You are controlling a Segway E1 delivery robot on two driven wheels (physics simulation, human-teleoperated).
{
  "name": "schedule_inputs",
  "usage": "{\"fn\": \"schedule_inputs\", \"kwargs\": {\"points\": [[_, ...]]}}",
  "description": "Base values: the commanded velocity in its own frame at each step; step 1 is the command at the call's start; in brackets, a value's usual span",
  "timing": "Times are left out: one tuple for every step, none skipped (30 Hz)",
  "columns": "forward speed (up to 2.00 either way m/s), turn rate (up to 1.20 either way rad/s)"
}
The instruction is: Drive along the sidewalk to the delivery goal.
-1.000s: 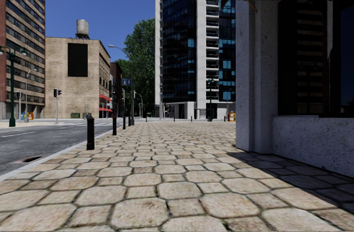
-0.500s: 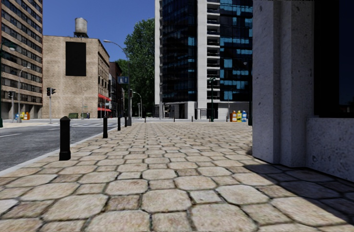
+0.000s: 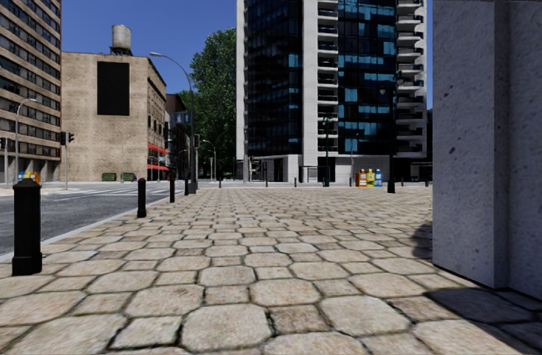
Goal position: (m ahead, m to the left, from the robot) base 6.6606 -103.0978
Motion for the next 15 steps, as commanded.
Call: {"fn": "schedule_inputs", "kwargs": {"points": [[2.00, 0.00], [2.00, 0.00], [2.00, 0.00], [2.00, 0.00], [2.00, 0.00], [2.00, 0.00], [2.00, 0.00], [2.00, 0.00], [2.00, 0.00], [2.00, 0.00], [2.00, 0.00], [2.00, 0.00], [2.00, 0.00], [2.00, 0.00], [2.00, 0.00]]}}
